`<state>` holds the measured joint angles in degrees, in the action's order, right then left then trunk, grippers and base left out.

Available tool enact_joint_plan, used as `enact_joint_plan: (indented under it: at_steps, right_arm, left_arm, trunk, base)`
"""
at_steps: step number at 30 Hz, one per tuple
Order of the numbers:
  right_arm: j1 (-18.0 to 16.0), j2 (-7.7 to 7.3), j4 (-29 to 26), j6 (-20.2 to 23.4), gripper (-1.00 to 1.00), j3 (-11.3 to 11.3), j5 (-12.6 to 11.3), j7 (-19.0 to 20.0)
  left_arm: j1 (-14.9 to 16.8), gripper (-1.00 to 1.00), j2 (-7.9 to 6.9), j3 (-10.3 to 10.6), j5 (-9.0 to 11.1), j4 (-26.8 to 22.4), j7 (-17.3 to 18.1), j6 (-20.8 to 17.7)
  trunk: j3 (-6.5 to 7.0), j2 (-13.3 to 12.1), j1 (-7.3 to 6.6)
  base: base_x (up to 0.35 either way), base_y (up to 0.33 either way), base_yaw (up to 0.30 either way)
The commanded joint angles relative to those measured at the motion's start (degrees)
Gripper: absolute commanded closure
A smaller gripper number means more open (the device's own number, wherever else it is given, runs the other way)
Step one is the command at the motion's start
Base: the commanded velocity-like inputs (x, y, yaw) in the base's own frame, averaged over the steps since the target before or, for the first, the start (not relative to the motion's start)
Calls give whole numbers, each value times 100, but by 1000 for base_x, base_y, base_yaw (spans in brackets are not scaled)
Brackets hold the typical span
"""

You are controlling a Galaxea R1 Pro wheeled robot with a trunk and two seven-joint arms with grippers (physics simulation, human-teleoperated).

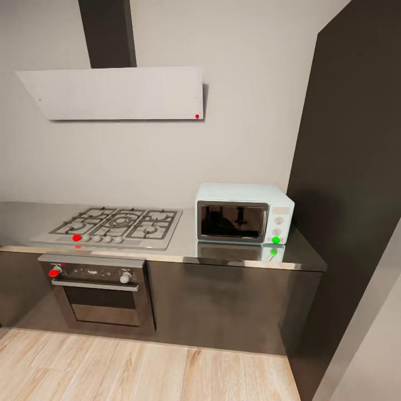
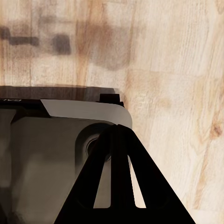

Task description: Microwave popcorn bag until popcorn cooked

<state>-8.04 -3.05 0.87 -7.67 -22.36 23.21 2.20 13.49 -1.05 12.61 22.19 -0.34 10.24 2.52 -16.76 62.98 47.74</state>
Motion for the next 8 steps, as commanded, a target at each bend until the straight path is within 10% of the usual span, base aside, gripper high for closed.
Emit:
enact_joint_plan:
  at_steps: [1,8]
  right_arm:
    - [-5,-3,9,-24,100,-49,35,17]
    - [-5,-11,-7,-21,100,-66,79,18]
  left_arm:
    - [5,-100,1,49,54,7,20,19]
    - [8,-100,-144,153,-17,-27,21,19]
  trunk:
    - [-7,4,0]
    - [-7,4,0]
  base:
    - [0,0,0]
    - [0,0,0]
